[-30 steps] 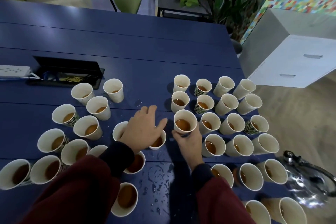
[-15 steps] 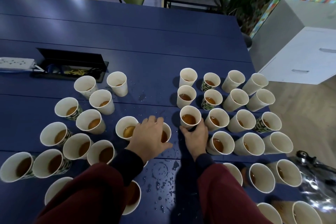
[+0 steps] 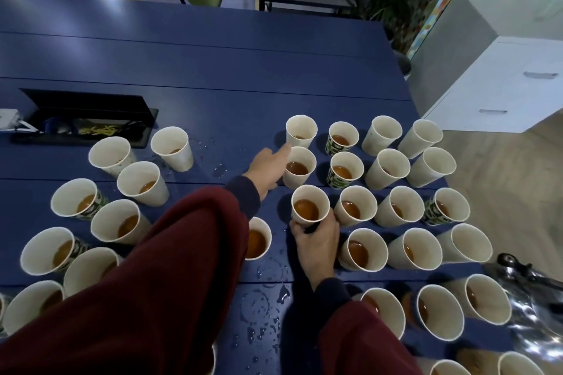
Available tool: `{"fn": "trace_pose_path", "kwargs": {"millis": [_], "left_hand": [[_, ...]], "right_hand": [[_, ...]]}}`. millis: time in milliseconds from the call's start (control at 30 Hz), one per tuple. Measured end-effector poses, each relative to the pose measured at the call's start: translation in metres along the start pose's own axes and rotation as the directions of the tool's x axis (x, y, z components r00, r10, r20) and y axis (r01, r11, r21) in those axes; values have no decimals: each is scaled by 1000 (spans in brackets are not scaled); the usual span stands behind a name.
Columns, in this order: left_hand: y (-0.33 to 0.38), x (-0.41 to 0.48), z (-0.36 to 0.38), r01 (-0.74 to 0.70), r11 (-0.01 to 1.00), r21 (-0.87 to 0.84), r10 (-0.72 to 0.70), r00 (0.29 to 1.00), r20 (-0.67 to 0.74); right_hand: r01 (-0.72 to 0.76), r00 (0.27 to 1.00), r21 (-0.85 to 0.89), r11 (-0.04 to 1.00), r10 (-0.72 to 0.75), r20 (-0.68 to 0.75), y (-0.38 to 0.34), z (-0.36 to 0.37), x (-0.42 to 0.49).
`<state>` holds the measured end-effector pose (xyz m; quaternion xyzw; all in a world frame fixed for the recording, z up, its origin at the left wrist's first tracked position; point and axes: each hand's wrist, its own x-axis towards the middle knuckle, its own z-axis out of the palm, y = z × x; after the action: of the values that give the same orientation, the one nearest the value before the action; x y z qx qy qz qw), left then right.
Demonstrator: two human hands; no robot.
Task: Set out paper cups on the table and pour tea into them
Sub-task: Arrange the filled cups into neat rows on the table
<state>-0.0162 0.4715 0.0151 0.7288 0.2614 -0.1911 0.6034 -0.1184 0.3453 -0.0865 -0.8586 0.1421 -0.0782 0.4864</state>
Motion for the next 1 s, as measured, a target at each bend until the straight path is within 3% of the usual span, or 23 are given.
{"fn": "trace_pose_path", "kwargs": {"millis": [200,500,567,700,800,900,1000], "left_hand": [[-5,15,21,118,966,-228,-102,991,84],[-2,13,25,154,963,-219,-146,988,52],[-3,10,20,131,983,-129,-135,990,-24],[-9,-4,-1,31,973,229,13,982,-187],[-20,-26,-20,-79,844,530,148,985,-88],[-34,-65,-29,-156,594,789,215,976,31],[-48,-100,-29,-205,370,906,243,963,119]], "right_hand": [[-3,1000,8,1000,3,2,7,2,3],[-28,999,3,1000,28,25,5,-1,1],[-35,999,16,999,34,36,3,-3,-2],[-88,993,33,996,85,80,-5,-10,-11],[-100,991,30,995,97,91,-10,-12,-16],[-166,981,38,985,162,107,-15,-17,-23],[-182,977,28,983,178,116,-15,-20,-32]]}}
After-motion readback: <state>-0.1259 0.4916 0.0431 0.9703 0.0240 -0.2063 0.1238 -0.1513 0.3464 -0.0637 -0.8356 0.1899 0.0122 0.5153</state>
